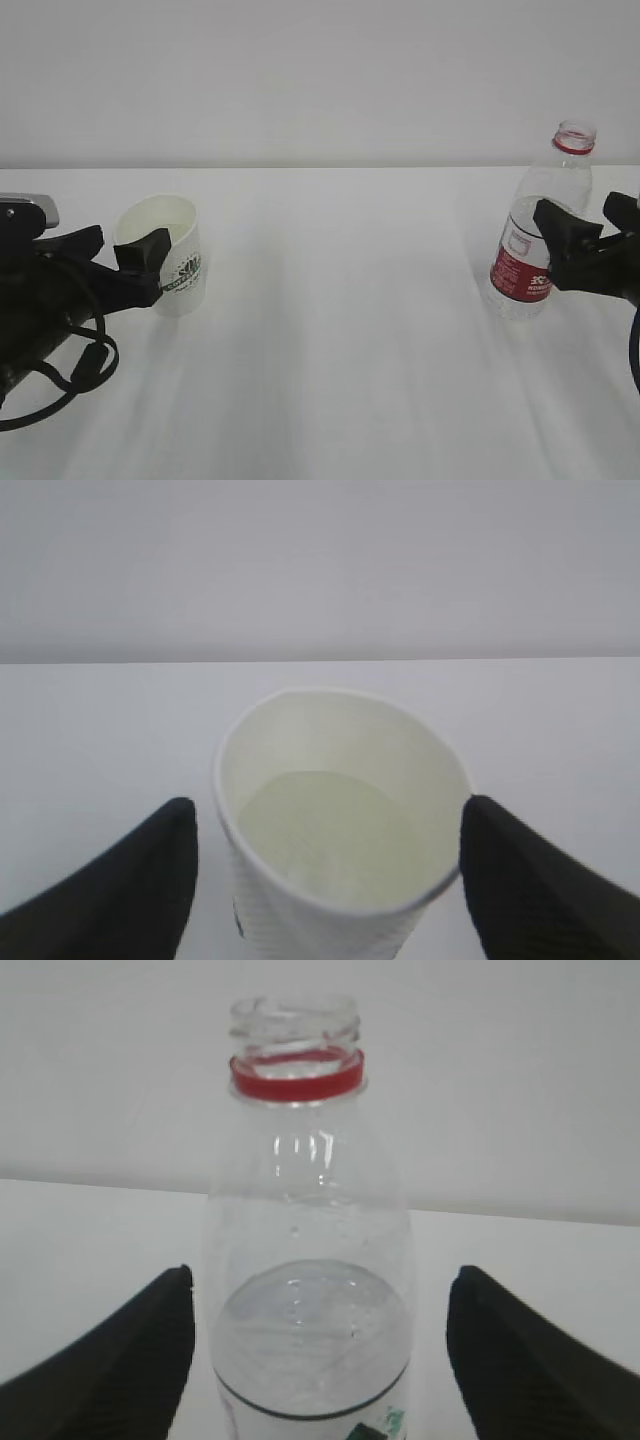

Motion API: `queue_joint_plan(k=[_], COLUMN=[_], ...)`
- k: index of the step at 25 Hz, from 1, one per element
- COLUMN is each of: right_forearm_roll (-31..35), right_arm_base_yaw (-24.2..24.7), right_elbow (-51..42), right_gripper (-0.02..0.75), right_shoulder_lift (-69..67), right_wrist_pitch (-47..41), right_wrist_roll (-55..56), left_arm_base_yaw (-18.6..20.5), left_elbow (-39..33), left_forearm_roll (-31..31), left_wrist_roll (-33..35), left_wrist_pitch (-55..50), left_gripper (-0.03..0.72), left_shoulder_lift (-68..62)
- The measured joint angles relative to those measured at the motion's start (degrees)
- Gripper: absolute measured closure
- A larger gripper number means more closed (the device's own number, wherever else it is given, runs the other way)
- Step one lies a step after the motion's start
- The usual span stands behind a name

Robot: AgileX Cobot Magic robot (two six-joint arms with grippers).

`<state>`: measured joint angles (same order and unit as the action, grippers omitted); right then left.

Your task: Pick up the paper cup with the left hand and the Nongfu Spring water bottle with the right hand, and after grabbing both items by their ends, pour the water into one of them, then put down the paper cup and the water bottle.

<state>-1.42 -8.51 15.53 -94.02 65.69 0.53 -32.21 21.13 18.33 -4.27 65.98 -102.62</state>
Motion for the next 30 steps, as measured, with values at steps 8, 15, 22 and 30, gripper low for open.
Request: queue_joint_plan(k=[8,15,22,30], right_forearm_roll=[0.8,2.0,2.0,2.0], right_arm_base_yaw=[0.0,0.0,0.0,0.0], right_elbow=[0.3,0.3,0.3,0.3], right_gripper=[0.146,0.147,0.147,0.147], right_shoulder_lift=[2.2,5.8,9.9,16.7], right_wrist_pitch=[0.0,0.0,0.0,-1.6], right_wrist_roll=[0.0,0.0,-0.1,-0.5], left_arm_base_yaw=[0.0,0.0,0.0,0.0], left_elbow=[0.0,-0.1,-0.3,-0.3], left_forearm_roll=[0.2,0.2,0.2,-1.7], left_wrist_roll=[0.2,0.3,0.3,0.4], left_wrist_pitch=[0.0,0.0,0.0,0.0], left_gripper=[0.096,0.096,0.097,0.097], left_shoulder_lift=[1.1,3.1,5.8,9.9])
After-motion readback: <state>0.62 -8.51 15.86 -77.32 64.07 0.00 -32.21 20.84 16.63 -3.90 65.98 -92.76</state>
